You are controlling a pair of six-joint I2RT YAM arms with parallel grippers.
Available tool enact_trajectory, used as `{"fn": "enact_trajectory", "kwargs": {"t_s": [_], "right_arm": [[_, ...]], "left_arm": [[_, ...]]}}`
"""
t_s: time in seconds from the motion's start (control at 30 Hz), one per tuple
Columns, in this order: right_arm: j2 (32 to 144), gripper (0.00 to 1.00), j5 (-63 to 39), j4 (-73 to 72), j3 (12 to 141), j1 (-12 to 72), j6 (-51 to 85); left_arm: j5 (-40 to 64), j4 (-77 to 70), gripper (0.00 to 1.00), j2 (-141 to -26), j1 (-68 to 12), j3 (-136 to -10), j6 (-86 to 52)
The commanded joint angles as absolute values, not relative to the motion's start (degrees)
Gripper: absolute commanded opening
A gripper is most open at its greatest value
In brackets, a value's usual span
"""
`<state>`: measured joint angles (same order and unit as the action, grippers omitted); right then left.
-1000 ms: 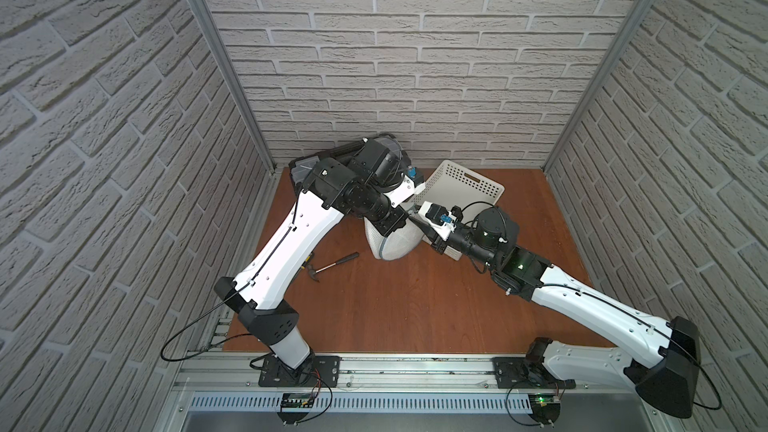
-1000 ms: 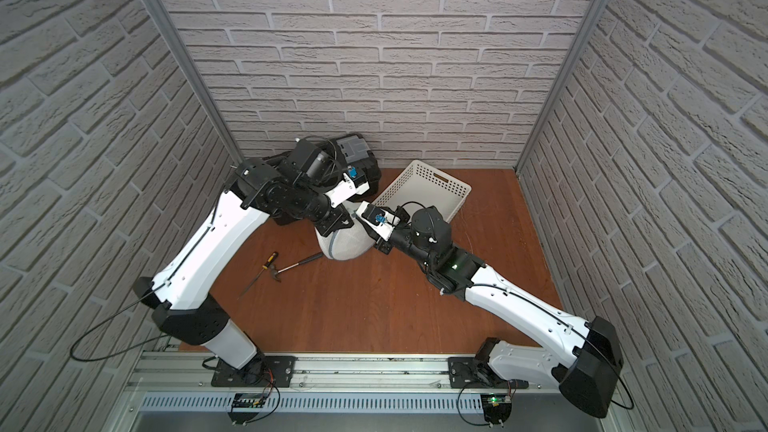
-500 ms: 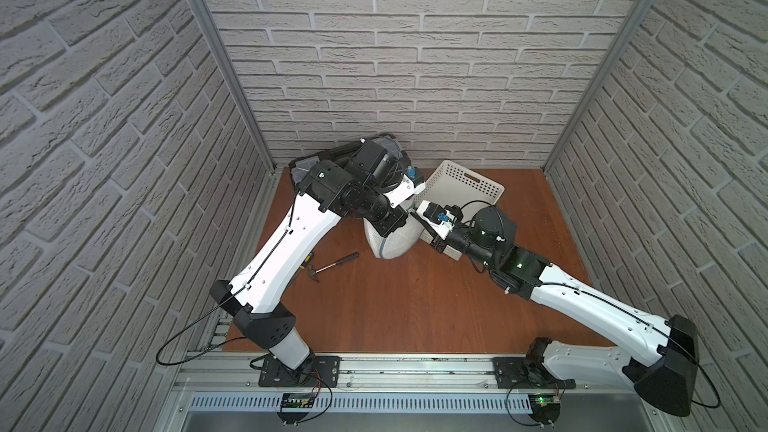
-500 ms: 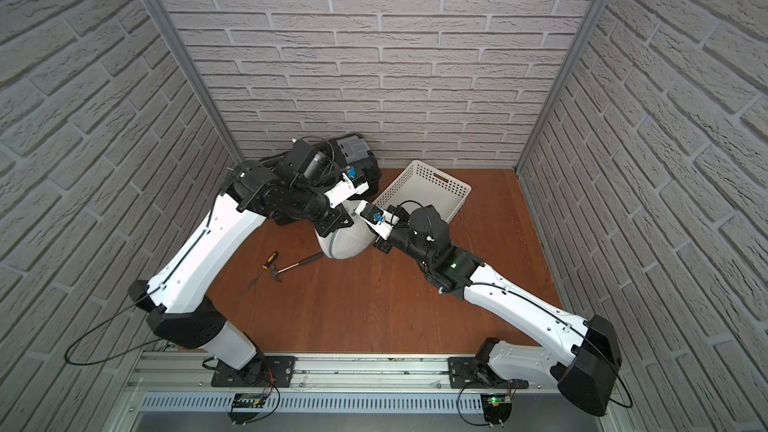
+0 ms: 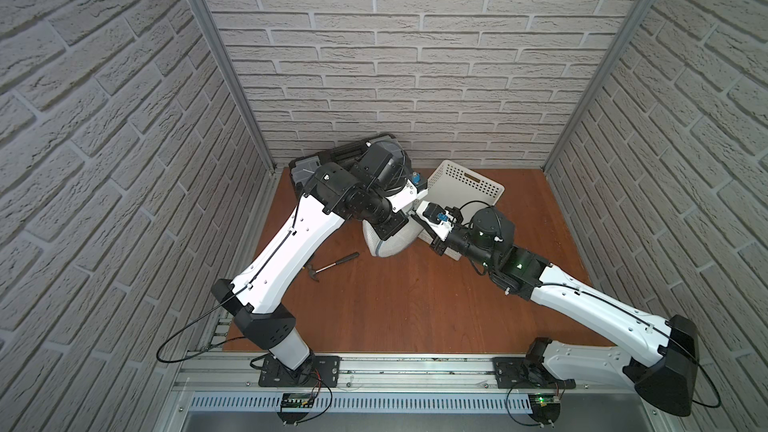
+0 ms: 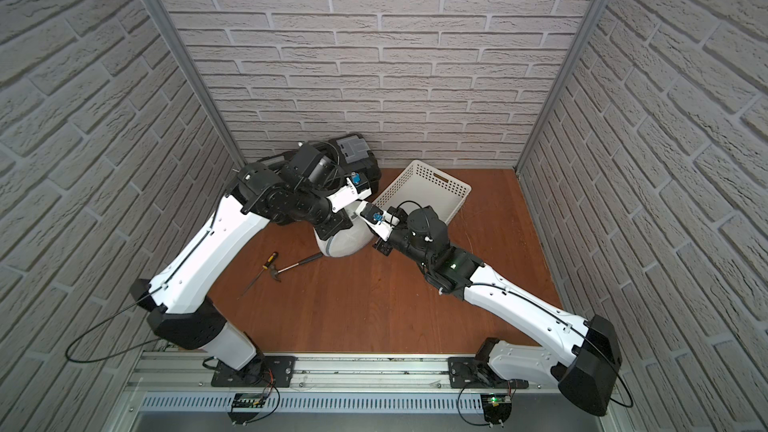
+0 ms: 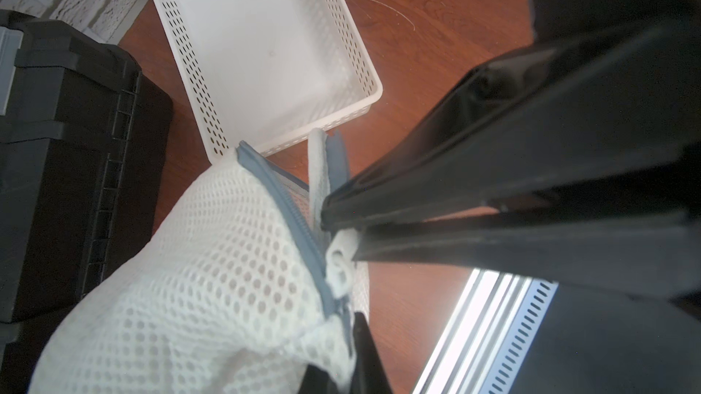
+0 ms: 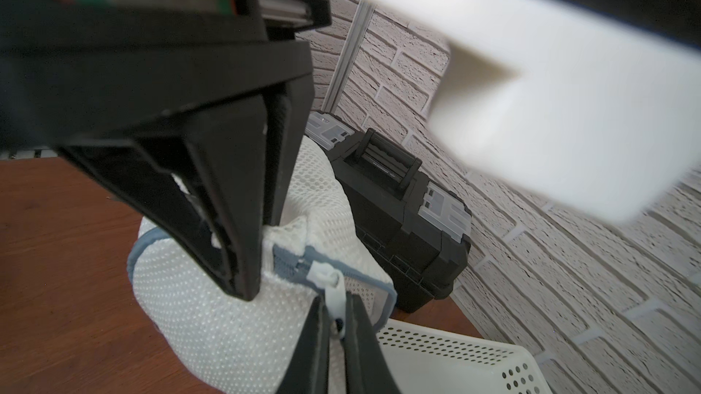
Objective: Turn the laundry bag inside out
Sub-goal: Zip the zipper on the laundry bag.
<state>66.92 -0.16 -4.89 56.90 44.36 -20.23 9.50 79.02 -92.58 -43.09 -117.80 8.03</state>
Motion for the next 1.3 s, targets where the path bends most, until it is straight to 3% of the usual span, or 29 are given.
{"fn": "enact_trajectory", "kwargs": {"t_s": [0.0, 0.47, 0.73, 1.27], "right_arm": [[63.9, 0.03, 3.6, -5.6, 56.8, 43.3, -19.1], [60.2, 0.03, 1.7, -2.2, 53.3, 39.6, -17.6], [57.9, 0.03, -0.3, -1.9, 54.1, 38.9, -18.4], [51.9, 0.03, -5.8, 8.1, 51.4, 30.1, -25.0]], "left_arm": [[7.7, 81.8, 0.00, -91.2, -43.3, -116.7, 10.5], [7.9, 78.6, 0.00, -86.5, -42.8, -111.9, 14.1], [14.5, 75.4, 0.00, -81.1, -41.5, -104.8, 19.2], [17.5, 77.3, 0.00, -76.9, -36.4, -98.3, 22.7]]}}
